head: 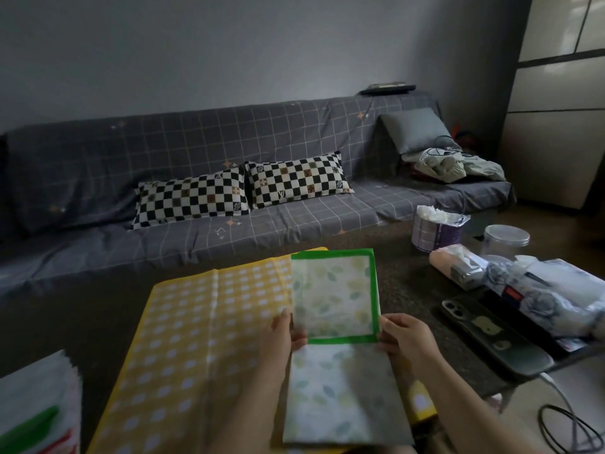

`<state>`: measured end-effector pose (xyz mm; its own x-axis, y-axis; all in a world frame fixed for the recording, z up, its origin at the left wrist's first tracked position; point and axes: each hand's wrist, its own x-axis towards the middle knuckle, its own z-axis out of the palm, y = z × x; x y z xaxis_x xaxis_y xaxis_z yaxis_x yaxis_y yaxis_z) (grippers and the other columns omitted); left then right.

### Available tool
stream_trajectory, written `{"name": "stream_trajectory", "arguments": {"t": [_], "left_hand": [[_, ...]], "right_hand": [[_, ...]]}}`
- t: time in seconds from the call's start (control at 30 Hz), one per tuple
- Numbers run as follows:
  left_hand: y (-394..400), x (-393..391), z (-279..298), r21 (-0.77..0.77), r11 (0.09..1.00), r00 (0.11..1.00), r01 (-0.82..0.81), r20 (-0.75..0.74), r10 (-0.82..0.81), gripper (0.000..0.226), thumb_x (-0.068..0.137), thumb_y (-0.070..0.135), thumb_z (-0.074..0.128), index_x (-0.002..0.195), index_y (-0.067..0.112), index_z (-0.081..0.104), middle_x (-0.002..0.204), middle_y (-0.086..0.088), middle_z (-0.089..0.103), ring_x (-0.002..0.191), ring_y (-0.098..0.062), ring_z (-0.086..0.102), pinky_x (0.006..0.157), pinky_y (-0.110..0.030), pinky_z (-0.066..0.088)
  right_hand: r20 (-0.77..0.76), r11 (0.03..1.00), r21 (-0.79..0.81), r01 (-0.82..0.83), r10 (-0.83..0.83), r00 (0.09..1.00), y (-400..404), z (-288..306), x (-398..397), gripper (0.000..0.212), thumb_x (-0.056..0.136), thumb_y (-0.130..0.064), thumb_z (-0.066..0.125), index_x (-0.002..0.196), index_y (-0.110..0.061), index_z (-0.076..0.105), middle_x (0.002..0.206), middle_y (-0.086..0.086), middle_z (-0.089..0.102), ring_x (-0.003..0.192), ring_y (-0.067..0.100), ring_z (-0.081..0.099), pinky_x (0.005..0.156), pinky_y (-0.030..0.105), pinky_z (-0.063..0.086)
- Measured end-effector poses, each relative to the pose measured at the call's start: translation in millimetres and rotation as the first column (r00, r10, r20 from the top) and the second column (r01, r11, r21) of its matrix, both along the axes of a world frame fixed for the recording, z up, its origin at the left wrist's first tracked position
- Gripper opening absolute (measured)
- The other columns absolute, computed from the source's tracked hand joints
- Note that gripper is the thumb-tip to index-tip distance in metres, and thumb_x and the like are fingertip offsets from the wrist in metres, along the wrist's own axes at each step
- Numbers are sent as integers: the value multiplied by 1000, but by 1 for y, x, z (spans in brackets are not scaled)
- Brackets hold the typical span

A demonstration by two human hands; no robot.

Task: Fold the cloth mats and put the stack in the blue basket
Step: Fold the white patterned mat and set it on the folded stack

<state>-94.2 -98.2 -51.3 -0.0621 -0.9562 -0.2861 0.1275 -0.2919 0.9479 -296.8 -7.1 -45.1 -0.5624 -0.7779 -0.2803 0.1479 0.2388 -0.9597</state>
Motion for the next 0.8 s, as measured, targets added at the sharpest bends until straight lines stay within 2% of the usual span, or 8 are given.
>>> {"name": "stream_trajectory", "arguments": {"t": [0.23,0.3,0.37,0.47,0.53,0.6,0.7,0.8], "left_hand": [[18,14,14,3,997,983,77,-166,-76,51,103,37,30,80,4,61,66,-13,65,59,-22,61,43,-24,50],[21,21,13,-11,995,981,103,-164,-103,61,102,42,28,70,6,65,60,-11,67,53,-20,63,48,-26,49],[20,26,11,-38,986,981,163,-103,-166,64,102,45,25,72,9,68,71,-14,69,63,-22,65,58,-28,50],[21,32,11,-85,962,966,260,24,-258,72,103,44,18,66,10,70,70,-13,70,66,-23,63,62,-28,49],[22,34,11,-100,955,951,280,169,-261,77,102,46,15,61,13,70,66,-7,69,66,-20,62,65,-28,46],[23,36,7,-123,940,921,317,278,-274,72,102,47,17,69,15,72,79,-7,72,79,-21,64,76,-31,48],[23,38,0,-188,900,854,393,438,-281,62,102,45,24,72,27,76,94,3,72,97,-18,64,96,-37,45],[29,31,1,-248,849,745,466,628,-225,43,103,32,34,94,22,75,110,1,66,107,-15,57,95,-27,39]], "right_hand": [[186,991,-86,-101,116,976,9,2,-8,40,95,-35,50,97,1,66,93,21,68,77,29,65,70,36,57],[189,993,-66,-101,112,976,12,7,-9,45,94,-39,49,94,3,66,90,21,68,69,26,66,67,35,57],[157,994,-34,-103,107,982,17,10,-8,46,93,-41,50,89,1,67,87,20,69,70,27,68,76,42,56],[-62,980,68,-189,193,979,23,14,-6,52,93,-49,46,81,-8,76,90,12,73,88,28,68,93,45,50],[-238,960,160,-229,262,935,29,20,-2,52,96,-48,41,78,-15,78,89,3,72,88,19,65,90,34,46],[-358,947,195,-255,311,880,33,25,4,45,96,-43,41,80,-19,76,88,-3,68,84,10,61,81,28,41],[-564,927,230,-296,375,735,35,25,10,30,94,-39,50,77,-24,70,86,-1,68,79,11,61,70,25,43],[-703,918,237,-317,387,597,34,16,18,9,91,-30,58,90,-28,67,100,-4,60,90,10,56,77,22,43]]}}
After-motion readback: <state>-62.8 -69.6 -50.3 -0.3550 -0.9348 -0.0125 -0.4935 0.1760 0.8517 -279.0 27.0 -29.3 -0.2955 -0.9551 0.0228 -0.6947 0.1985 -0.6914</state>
